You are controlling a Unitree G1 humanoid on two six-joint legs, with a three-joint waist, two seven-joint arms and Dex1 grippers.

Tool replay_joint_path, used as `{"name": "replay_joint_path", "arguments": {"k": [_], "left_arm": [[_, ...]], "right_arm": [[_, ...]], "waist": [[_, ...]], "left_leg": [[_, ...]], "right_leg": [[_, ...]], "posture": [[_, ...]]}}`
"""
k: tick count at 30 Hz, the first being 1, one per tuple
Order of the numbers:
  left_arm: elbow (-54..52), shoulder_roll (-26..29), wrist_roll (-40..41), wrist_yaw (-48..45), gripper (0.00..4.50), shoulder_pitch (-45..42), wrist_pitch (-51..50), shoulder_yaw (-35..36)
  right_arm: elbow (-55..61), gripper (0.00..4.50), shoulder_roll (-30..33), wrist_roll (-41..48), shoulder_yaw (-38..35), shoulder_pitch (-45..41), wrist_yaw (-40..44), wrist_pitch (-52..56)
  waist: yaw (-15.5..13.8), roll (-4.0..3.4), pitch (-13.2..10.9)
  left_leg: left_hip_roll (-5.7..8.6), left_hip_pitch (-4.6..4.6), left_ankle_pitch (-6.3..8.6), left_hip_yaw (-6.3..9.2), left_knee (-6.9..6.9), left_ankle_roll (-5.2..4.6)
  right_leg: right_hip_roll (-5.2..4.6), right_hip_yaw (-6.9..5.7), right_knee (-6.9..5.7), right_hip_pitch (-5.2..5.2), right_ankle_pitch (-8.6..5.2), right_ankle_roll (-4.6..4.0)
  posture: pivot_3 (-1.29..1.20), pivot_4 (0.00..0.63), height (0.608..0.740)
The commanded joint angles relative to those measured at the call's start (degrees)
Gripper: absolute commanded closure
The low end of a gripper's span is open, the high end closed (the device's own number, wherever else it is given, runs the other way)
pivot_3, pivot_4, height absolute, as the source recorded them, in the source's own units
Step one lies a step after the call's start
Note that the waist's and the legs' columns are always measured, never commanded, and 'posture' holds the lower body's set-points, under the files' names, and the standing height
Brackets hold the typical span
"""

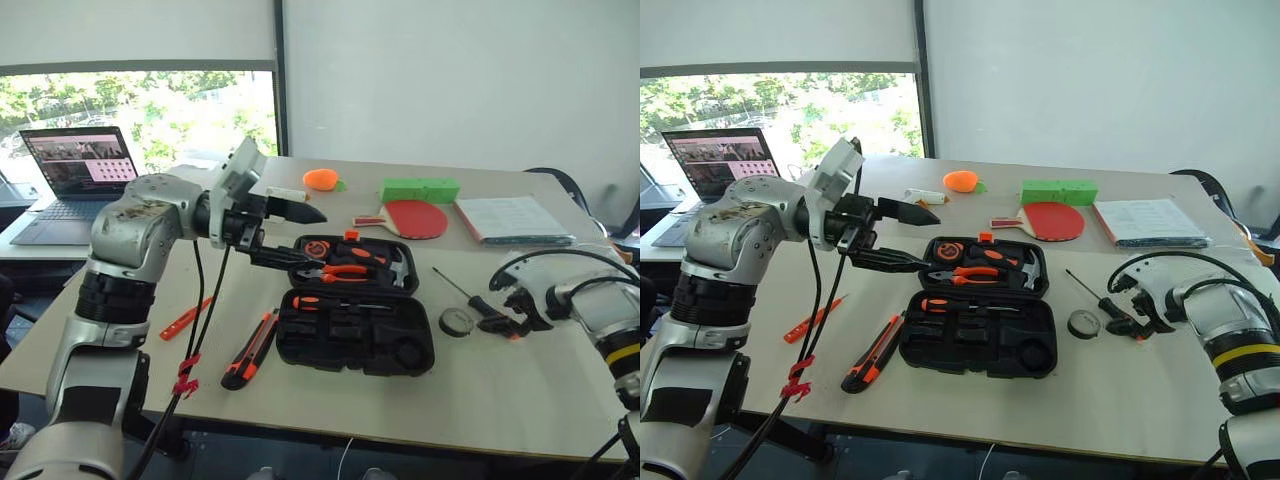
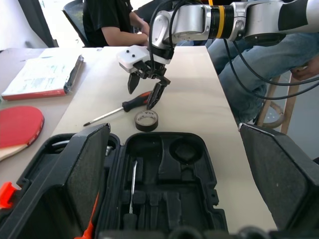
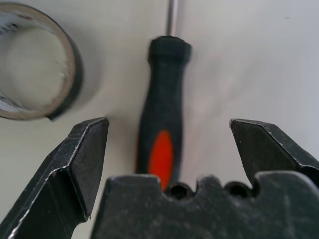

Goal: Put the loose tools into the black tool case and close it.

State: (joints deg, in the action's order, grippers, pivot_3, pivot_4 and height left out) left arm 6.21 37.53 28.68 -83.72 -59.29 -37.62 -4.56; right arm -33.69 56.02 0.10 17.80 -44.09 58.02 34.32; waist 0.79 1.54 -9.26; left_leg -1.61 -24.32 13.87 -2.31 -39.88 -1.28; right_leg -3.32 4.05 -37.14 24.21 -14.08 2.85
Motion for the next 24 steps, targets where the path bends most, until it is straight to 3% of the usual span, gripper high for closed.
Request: {"name": "replay_joint_path", "arguments": {"k": [1,3,6,11,15,19,24], "left_arm": [[-2.75,1.03,0.89,0.77,0.0,-0.79,0.72,1.35],[-3.1,1.27,0.97,0.88,0.0,-0.38,0.92,1.39],[-3.13,1.4,1.31,1.06,0.0,-0.18,0.99,1.38],[-2.26,1.13,1.23,0.84,0.0,-0.52,1.79,1.15],[-1.41,1.9,0.88,0.76,0.0,-0.44,1.86,1.3],[-0.41,4.77,-0.35,-0.09,0.0,0.64,3.43,1.44],[-0.5,9.51,-0.08,-1.74,0.0,2.49,2.46,2.24]], "right_arm": [[-3.35,0.51,-0.51,-2.55,-0.29,-0.57,1.01,-2.98],[-3.6,0.94,-0.87,-2.61,-0.85,-0.52,1.64,-3.6],[-3.94,2.06,-1.12,-2.86,-1.54,-0.46,2.26,-3.84],[-3.78,3.49,-0.69,-2.81,-2.75,0.42,2.25,-5.11],[0.57,3.5,0.27,0.56,-7.82,1.14,2.16,-1.82],[12.7,3.5,0.89,6.46,-13.46,0.95,5.99,1.71],[23.84,3.5,-0.66,5.16,-7.46,-2.14,12.53,-4.62]], "waist": [[0.05,0.0,0.0],[0.11,0.0,0.0],[0.15,0.0,0.0],[0.09,0.0,0.0],[0.03,-0.01,0.0],[0.59,-0.33,-0.17],[1.73,-0.41,-0.21]], "left_leg": [[-0.01,0.03,0.0,0.0,0.0,0.0],[-0.01,0.06,-0.01,0.01,-0.01,0.01],[-0.01,0.08,-0.02,0.01,-0.04,0.03],[-0.01,0.07,-0.03,0.02,-0.05,0.05],[-0.01,0.04,-0.03,0.01,-0.05,0.05],[-0.02,0.01,-0.03,0.02,-0.01,0.04],[-0.11,0.04,-0.03,0.03,0.04,0.04]], "right_leg": [[0.01,-0.01,-0.01,-0.03,0.0,0.0],[0.02,0.0,-0.04,-0.06,0.01,-0.01],[0.02,0.0,-0.05,-0.08,0.04,0.0],[0.02,0.0,-0.06,-0.08,0.07,0.01],[0.01,0.0,-0.05,-0.05,0.07,0.01],[0.02,0.11,-0.08,0.07,0.07,0.0],[0.14,0.07,-0.11,0.1,0.08,-0.04]], "posture": [[0.0,0.15,0.736],[0.0,0.15,0.736],[0.0,0.15,0.736],[0.0,0.15,0.736],[0.0,0.15,0.736],[0.0,0.15,0.736],[0.0,0.15,0.736]]}}
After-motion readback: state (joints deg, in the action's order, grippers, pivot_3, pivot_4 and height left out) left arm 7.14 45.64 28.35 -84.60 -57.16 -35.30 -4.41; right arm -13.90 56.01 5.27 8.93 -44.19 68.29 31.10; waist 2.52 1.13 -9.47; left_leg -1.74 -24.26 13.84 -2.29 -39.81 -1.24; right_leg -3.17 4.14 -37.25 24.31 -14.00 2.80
